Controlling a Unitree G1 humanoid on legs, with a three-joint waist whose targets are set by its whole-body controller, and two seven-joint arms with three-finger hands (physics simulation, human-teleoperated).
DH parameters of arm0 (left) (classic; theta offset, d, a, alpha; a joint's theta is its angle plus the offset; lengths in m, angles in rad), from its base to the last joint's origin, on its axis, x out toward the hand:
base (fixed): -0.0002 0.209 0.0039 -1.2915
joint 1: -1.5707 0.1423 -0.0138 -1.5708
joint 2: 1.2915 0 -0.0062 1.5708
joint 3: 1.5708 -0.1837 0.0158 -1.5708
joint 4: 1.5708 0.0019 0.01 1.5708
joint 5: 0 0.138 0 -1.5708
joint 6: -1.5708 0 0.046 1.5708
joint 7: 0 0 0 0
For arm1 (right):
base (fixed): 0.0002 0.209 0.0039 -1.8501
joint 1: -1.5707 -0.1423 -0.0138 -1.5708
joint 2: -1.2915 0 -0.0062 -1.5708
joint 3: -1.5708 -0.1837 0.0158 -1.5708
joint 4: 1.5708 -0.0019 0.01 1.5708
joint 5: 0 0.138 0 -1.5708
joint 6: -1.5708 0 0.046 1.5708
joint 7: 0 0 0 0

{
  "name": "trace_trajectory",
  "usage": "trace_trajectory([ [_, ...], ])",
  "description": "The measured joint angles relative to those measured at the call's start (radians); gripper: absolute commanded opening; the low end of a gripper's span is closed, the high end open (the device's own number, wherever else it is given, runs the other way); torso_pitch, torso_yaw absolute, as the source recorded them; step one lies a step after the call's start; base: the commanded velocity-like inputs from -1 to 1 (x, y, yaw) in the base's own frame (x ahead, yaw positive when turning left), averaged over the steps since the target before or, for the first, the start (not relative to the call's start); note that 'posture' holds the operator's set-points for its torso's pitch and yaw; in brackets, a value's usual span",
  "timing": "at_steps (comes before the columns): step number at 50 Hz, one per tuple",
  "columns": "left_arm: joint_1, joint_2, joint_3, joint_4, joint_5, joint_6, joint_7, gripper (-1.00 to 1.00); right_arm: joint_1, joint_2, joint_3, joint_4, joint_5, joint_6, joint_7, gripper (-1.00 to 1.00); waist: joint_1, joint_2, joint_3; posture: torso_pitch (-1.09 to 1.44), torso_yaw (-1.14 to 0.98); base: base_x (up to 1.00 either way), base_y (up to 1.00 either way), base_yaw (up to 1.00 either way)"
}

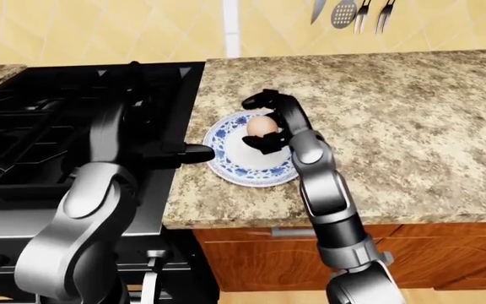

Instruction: Pick the egg from the plate and place it in the pan.

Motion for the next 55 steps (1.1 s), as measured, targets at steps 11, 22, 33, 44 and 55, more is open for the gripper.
trace_trajectory([
  [11, -0.002, 0.002, 0.002, 0.005, -0.002, -0.001, 0.000, 1.00, -0.018, 0.006, -0.004, 0.012, -0.010, 0.003, 0.009, -0.22, 0.000, 0.001, 0.003, 0.00, 0.00, 0.00, 0.00, 0.00],
  [22, -0.001, 0.002, 0.001, 0.000, -0.004, -0.001, 0.003, 1.00, -0.054, 0.004, -0.011, 0.009, -0.002, 0.023, 0.005, -0.58, 0.001, 0.001, 0.006, 0.00, 0.00, 0.00, 0.00, 0.00],
  [33, -0.005, 0.006, 0.008, -0.005, -0.014, 0.007, 0.007, 1.00, -0.187, -0.020, -0.045, -0.110, 0.039, 0.162, 0.020, -1.00, 0.003, 0.001, 0.010, 0.00, 0.00, 0.00, 0.00, 0.00],
  [44, -0.008, 0.006, 0.004, -0.014, -0.020, 0.009, 0.013, 1.00, -0.257, -0.054, -0.056, -0.290, 0.113, 0.343, 0.005, -1.00, 0.005, -0.002, 0.013, 0.00, 0.00, 0.00, 0.00, 0.00],
  [55, -0.067, 0.032, 0.038, -0.040, -0.052, 0.081, 0.037, 1.00, -0.258, -0.099, -0.075, -0.475, 0.181, 0.518, -0.003, -1.00, 0.006, -0.004, 0.022, 0.00, 0.00, 0.00, 0.00, 0.00],
])
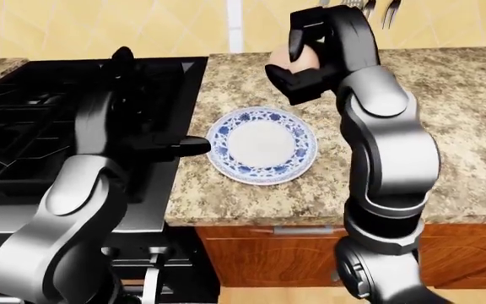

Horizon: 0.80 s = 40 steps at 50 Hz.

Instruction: Pick the egg from the plate and place it in the pan.

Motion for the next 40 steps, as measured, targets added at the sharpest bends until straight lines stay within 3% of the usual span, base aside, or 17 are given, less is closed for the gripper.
trace_trajectory([
  [7, -0.069, 0.033, 0.026, -0.014, -0.039, 0.054, 0.042, 1.00, -0.007, -0.054, 0.005, -0.120, 0.003, 0.128, 0.014, -1.00, -0.002, 0.003, -0.001, 0.00, 0.00, 0.00, 0.00, 0.00],
  [17, -0.059, 0.064, 0.044, -0.002, -0.088, 0.055, 0.078, 1.00, 0.014, -0.050, 0.017, -0.162, -0.020, 0.190, 0.019, -1.00, -0.004, 0.007, 0.005, 0.00, 0.00, 0.00, 0.02, 0.00],
  [21, -0.054, 0.064, 0.024, 0.016, -0.100, 0.048, 0.081, 1.00, 0.022, -0.055, 0.009, -0.152, -0.021, 0.190, 0.020, -1.00, -0.014, 0.011, -0.004, 0.00, 0.00, 0.00, 0.21, 0.00],
  [25, -0.057, 0.069, 0.020, 0.010, -0.110, 0.031, 0.080, 1.00, 0.020, -0.056, -0.001, -0.158, -0.031, 0.182, 0.013, -1.00, -0.013, -0.004, -0.019, 0.00, 0.00, 0.00, 0.21, 0.00],
  [27, -0.060, 0.073, 0.031, 0.008, -0.111, 0.026, 0.083, 1.00, 0.011, -0.052, 0.006, -0.162, -0.031, 0.172, 0.012, -1.00, -0.012, 0.015, -0.013, 0.00, 0.00, 0.00, 0.21, 0.00],
  [29, -0.059, 0.077, 0.039, 0.004, -0.112, 0.022, 0.088, 1.00, 0.006, -0.048, 0.013, -0.166, -0.028, 0.162, 0.013, -1.00, -0.013, 0.057, -0.011, 0.00, 0.00, 0.00, 0.21, 0.00],
  [33, -0.035, 0.084, 0.051, 0.017, -0.106, 0.021, 0.099, 1.00, 0.035, -0.027, 0.038, -0.150, -0.013, 0.157, 0.019, -1.00, -0.002, 0.050, -0.001, 0.00, 0.00, 0.00, 0.22, 0.00],
  [40, -0.037, 0.082, 0.035, 0.014, -0.113, 0.011, 0.098, 1.00, 0.031, -0.031, 0.019, -0.154, -0.018, 0.148, 0.011, -1.00, -0.016, -0.016, -0.005, 0.00, 0.00, 0.00, 0.22, 0.00],
])
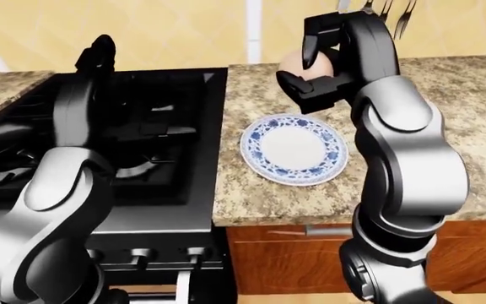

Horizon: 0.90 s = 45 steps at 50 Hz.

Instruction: Pick the egg from the plate and place it in the pan.

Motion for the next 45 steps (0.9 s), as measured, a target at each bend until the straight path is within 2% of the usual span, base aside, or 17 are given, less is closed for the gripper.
trace_trajectory([
  [3, -0.003, -0.001, 0.000, -0.002, -0.001, -0.004, 0.000, 1.00, -0.003, -0.002, 0.000, -0.005, -0.001, -0.006, -0.002, -1.00, -0.002, -0.037, -0.009, 0.00, 0.00, 0.00, 0.22, 0.00],
  [5, 0.008, -0.010, -0.013, -0.004, -0.005, -0.003, -0.002, 1.00, 0.015, -0.004, -0.009, -0.007, -0.003, -0.009, -0.005, -1.00, -0.009, -0.018, -0.004, 0.00, 0.00, 0.00, 0.22, 0.00],
  [8, 0.005, -0.007, -0.018, -0.002, -0.016, 0.012, -0.007, 1.00, 0.025, -0.003, -0.017, 0.011, -0.007, 0.005, -0.010, -1.00, 0.001, -0.026, -0.012, 0.00, 0.00, 0.00, 0.22, 0.00],
  [12, -0.007, -0.004, -0.006, -0.010, -0.013, 0.004, 0.000, 1.00, 0.012, -0.004, -0.014, 0.003, -0.002, -0.004, -0.012, -1.00, 0.006, 0.015, -0.003, 0.00, 0.00, 0.00, 0.22, 0.00],
  [15, -0.002, -0.004, -0.011, -0.013, -0.010, -0.005, 0.000, 1.00, 0.013, -0.003, -0.013, -0.003, 0.000, -0.012, -0.014, -1.00, -0.002, 0.070, -0.004, 0.00, 0.00, 0.00, 0.22, 0.00],
  [16, -0.001, -0.001, -0.009, -0.011, -0.010, -0.006, -0.001, 1.00, 0.013, 0.001, -0.011, -0.002, 0.001, -0.014, -0.015, -1.00, 0.001, 0.081, -0.006, 0.00, 0.00, 0.00, 0.22, 0.00],
  [18, 0.012, 0.000, 0.002, -0.001, -0.005, -0.003, 0.001, 1.00, 0.026, 0.009, 0.005, 0.005, 0.008, -0.013, -0.012, -1.00, 0.009, 0.068, 0.006, 0.00, 0.00, 0.00, 0.23, 0.00],
  [20, 0.014, 0.001, 0.008, 0.008, 0.000, 0.007, 0.006, 1.00, 0.028, 0.011, 0.017, 0.012, 0.017, -0.003, -0.006, -1.00, 0.009, 0.060, 0.005, 0.00, 0.00, 0.00, 0.23, 0.00],
  [26, -0.007, 0.002, -0.001, -0.003, -0.003, -0.001, 0.004, 1.00, 0.009, 0.003, 0.002, -0.002, 0.011, -0.008, -0.008, -1.00, 0.002, 0.001, -0.002, 0.00, 0.00, 0.00, 0.22, 0.00],
  [29, -0.019, 0.002, 0.000, -0.004, -0.006, 0.003, 0.007, 1.00, 0.009, 0.003, 0.001, -0.002, 0.009, -0.018, -0.011, -1.00, 0.002, -0.040, -0.011, 0.00, 0.00, 0.00, 0.22, 0.00],
  [31, -0.015, -0.007, -0.011, -0.006, -0.013, 0.010, 0.008, 1.00, 0.027, 0.000, -0.006, 0.000, 0.007, -0.019, -0.012, -1.00, -0.007, -0.017, -0.005, 0.00, 0.00, 0.00, 0.23, 0.00],
  [34, -0.009, -0.006, -0.019, -0.004, -0.025, 0.020, 0.003, 1.00, 0.036, 0.000, -0.014, 0.018, 0.001, -0.003, -0.016, -1.00, 0.000, -0.028, -0.012, 0.00, 0.00, 0.00, 0.22, 0.00],
  [36, -0.013, -0.003, -0.011, -0.005, -0.026, 0.021, 0.004, 1.00, 0.029, 0.001, -0.011, 0.016, 0.000, -0.002, -0.018, -1.00, 0.006, -0.015, -0.011, 0.00, 0.00, 0.00, 0.23, 0.00],
  [40, -0.017, 0.002, -0.003, -0.012, -0.023, 0.010, 0.007, 1.00, 0.029, 0.005, -0.007, 0.001, 0.004, -0.021, -0.019, -1.00, 0.001, 0.041, 0.000, 0.00, 0.00, 0.00, 0.23, 0.00],
  [42, -0.016, 0.005, -0.003, -0.011, -0.023, 0.006, 0.008, 1.00, 0.023, 0.006, -0.006, 0.008, 0.005, -0.024, -0.019, -1.00, 0.000, 0.092, -0.008, 0.00, 0.00, 0.00, 0.22, 0.00],
  [43, -0.008, 0.007, 0.001, -0.006, -0.022, 0.004, 0.008, 1.00, 0.029, 0.014, 0.000, 0.007, 0.005, -0.025, -0.019, -1.00, 0.006, 0.080, -0.003, 0.00, 0.00, 0.00, 0.23, 0.00],
  [45, 0.006, 0.006, 0.009, 0.000, -0.017, 0.012, 0.013, 1.00, 0.041, 0.021, 0.016, 0.013, 0.014, -0.022, -0.015, -1.00, 0.012, 0.078, 0.003, 0.00, 0.00, 0.00, 0.23, 0.00],
])
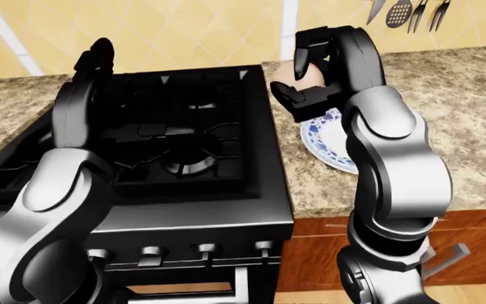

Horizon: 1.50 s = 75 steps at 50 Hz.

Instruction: Pick the egg from the plate and place it in the pan.

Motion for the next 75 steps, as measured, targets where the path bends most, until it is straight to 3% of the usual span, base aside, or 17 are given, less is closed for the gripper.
trace_trajectory([
  [11, -0.009, 0.002, -0.006, -0.003, 0.001, -0.013, -0.002, 1.00, -0.016, -0.004, -0.010, -0.007, -0.001, -0.011, -0.004, -1.00, -0.010, -0.119, -0.013, 0.00, 0.00, 0.00, 0.23, 0.00],
  [13, -0.001, -0.008, -0.016, -0.009, -0.003, -0.010, -0.004, 1.00, 0.000, -0.008, -0.017, -0.009, -0.004, -0.008, -0.006, -1.00, -0.020, -0.098, -0.004, 0.00, 0.00, 0.00, 0.23, 0.00],
  [17, -0.004, -0.005, -0.025, 0.002, -0.011, -0.001, -0.011, 1.00, 0.006, -0.009, -0.024, 0.007, -0.011, 0.007, -0.011, -1.00, -0.008, -0.103, -0.017, 0.00, 0.00, 0.00, 0.23, 0.00],
  [21, -0.013, -0.004, -0.016, -0.012, -0.006, -0.011, -0.006, 1.00, -0.006, -0.011, -0.018, -0.006, -0.009, -0.005, -0.008, -1.00, -0.009, -0.051, -0.005, 0.00, 0.00, 0.00, 0.24, 0.00],
  [24, -0.012, -0.001, -0.017, -0.010, -0.004, -0.018, -0.008, 1.00, -0.013, -0.009, -0.018, -0.005, -0.009, -0.009, -0.007, -1.00, -0.014, 0.011, -0.012, 0.00, 0.00, 0.00, 0.24, 0.00],
  [28, 0.001, -0.001, -0.003, 0.007, 0.007, -0.005, 0.001, 1.00, -0.002, 0.001, 0.006, 0.005, 0.004, 0.003, 0.005, -1.00, -0.007, -0.014, -0.001, 0.00, 0.00, 0.00, 0.25, 0.00],
  [37, -0.009, -0.001, -0.012, -0.004, 0.010, -0.018, -0.006, 1.00, -0.005, 0.000, -0.006, -0.014, -0.004, -0.013, -0.001, -1.00, -0.012, -0.116, -0.012, 0.00, 0.00, 0.00, 0.25, 0.00],
  [39, -0.001, -0.012, -0.020, -0.007, 0.009, -0.019, -0.007, 1.00, 0.007, -0.004, -0.011, -0.010, -0.005, -0.015, -0.001, -1.00, -0.024, -0.099, -0.006, 0.00, 0.00, 0.00, 0.25, 0.00],
  [42, 0.004, -0.013, -0.036, 0.004, 0.001, -0.009, -0.017, 1.00, 0.019, -0.006, -0.023, 0.007, -0.012, -0.001, -0.006, -1.00, -0.016, -0.107, -0.014, 0.00, 0.00, 0.00, 0.25, 0.00],
  [44, 0.002, -0.011, -0.031, 0.005, 0.004, -0.012, -0.020, 1.00, 0.015, -0.003, -0.022, 0.007, -0.013, -0.003, -0.009, -1.00, -0.009, -0.094, -0.015, 0.00, 0.00, 0.00, 0.25, 0.00],
  [48, -0.003, -0.010, -0.023, -0.004, 0.013, -0.028, -0.020, 1.00, 0.010, -0.001, -0.017, -0.007, -0.010, -0.020, -0.009, -1.00, -0.012, -0.035, -0.004, 0.00, 0.00, 0.00, 0.25, 0.00],
  [50, -0.005, -0.008, -0.021, -0.005, 0.015, -0.029, -0.020, 1.00, 0.006, 0.002, -0.015, -0.003, -0.009, -0.024, -0.009, -1.00, -0.014, 0.010, -0.012, 0.00, 0.00, 0.00, 0.26, 0.00],
  [54, 0.012, -0.008, -0.004, 0.005, 0.023, -0.014, -0.012, 1.00, 0.020, 0.013, 0.010, 0.007, 0.005, -0.014, 0.000, -1.00, -0.006, -0.013, -0.002, 0.00, 0.00, 0.00, 0.25, 0.00],
  [64, -0.005, -0.011, -0.012, -0.009, 0.020, -0.019, -0.015, 1.00, 0.001, 0.003, -0.003, -0.009, -0.004, -0.020, -0.002, -1.00, -0.017, -0.111, -0.013, 0.00, 0.00, 0.00, 0.25, 0.00],
  [65, 0.000, -0.016, -0.018, -0.010, 0.019, -0.018, -0.016, 1.00, 0.008, 0.001, -0.007, -0.010, -0.006, -0.022, -0.003, -1.00, -0.024, -0.098, -0.006, 0.00, 0.00, 0.00, 0.26, 0.00],
  [70, -0.005, -0.014, -0.028, -0.003, 0.007, 0.001, -0.022, 1.00, 0.016, 0.000, -0.019, 0.009, -0.014, -0.003, -0.008, -1.00, -0.009, -0.098, -0.017, 0.00, 0.00, 0.00, 0.25, 0.00],
  [75, -0.014, -0.011, -0.020, -0.015, 0.012, -0.014, -0.018, 1.00, 0.006, 0.000, -0.017, -0.007, -0.012, -0.022, -0.007, -1.00, -0.014, -0.022, -0.007, 0.00, 0.00, 0.00, 0.25, 0.00],
])
